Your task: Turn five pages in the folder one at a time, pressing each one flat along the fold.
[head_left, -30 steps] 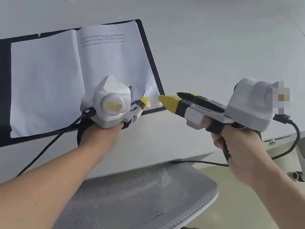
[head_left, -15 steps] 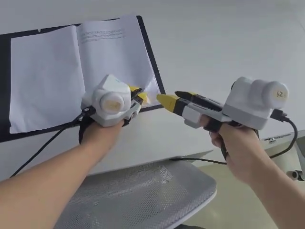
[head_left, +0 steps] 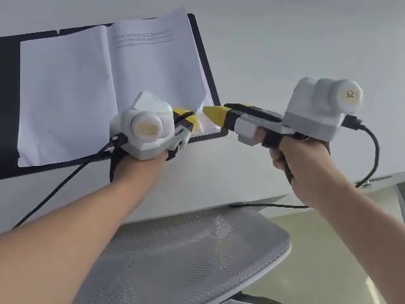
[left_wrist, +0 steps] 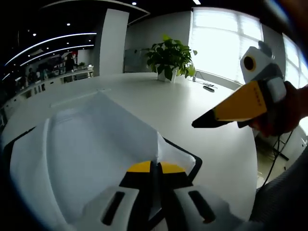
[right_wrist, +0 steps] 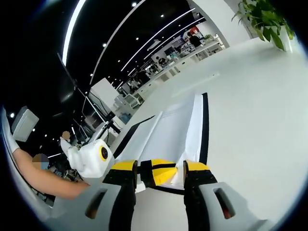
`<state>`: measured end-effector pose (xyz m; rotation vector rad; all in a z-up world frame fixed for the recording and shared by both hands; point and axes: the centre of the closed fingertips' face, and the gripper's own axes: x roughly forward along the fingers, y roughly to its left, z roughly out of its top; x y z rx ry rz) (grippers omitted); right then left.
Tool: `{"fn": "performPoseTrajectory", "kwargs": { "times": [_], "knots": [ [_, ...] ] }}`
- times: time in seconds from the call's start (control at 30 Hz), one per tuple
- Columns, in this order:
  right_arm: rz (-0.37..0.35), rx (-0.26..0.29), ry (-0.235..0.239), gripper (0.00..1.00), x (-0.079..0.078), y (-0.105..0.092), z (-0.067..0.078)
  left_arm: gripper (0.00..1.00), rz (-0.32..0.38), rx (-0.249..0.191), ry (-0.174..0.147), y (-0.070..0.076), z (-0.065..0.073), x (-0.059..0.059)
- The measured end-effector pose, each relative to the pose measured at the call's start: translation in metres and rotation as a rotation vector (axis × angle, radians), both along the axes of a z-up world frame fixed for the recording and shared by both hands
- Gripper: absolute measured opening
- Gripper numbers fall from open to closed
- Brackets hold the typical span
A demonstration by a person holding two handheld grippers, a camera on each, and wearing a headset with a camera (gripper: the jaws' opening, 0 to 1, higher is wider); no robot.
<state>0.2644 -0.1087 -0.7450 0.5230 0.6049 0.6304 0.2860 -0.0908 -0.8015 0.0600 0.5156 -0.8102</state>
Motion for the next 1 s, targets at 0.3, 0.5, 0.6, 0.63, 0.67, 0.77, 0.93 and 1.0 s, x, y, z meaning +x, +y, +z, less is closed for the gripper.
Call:
{"fn": "performPoseTrajectory", "kwargs": {
  "times": [0.3, 0.5, 0.6, 0.63, 0.67, 0.77, 0.93, 1.0],
  "knots": [
    [0.07, -0.017, 0.042, 0.25, 0.02, 0.003, -0.033, 0.02, 0.018, -0.021, 0.005, 0.001, 0.001, -0.001],
    [0.123, -0.032, 0.042, 0.23, 0.024, 0.007, -0.038, 0.03, 0.03, -0.035, 0.006, 0.001, 0.001, -0.001],
    [0.141, -0.033, 0.05, 0.19, 0.023, 0.01, -0.042, 0.03, 0.031, -0.037, 0.004, 0.001, 0.001, -0.001],
    [0.144, -0.038, 0.053, 0.18, 0.022, 0.01, -0.043, 0.03, 0.033, -0.041, 0.005, 0.002, 0.001, -0.001],
    [0.141, -0.037, 0.046, 0.17, 0.023, 0.009, -0.042, 0.03, 0.033, -0.042, 0.006, 0.002, 0.001, -0.001],
    [0.128, -0.028, 0.067, 0.11, 0.024, 0.005, -0.044, 0.03, 0.035, -0.047, 0.007, 0.002, 0.001, -0.001],
    [0.119, -0.001, 0.108, 0.01, 0.025, 0.001, -0.049, 0.03, 0.038, -0.054, 0.011, 0.002, 0.001, -0.001],
    [0.124, 0.014, 0.118, 0.0, 0.025, 0.001, -0.049, 0.03, 0.039, -0.058, 0.013, 0.002, 0.001, -0.001]
  ]
}}
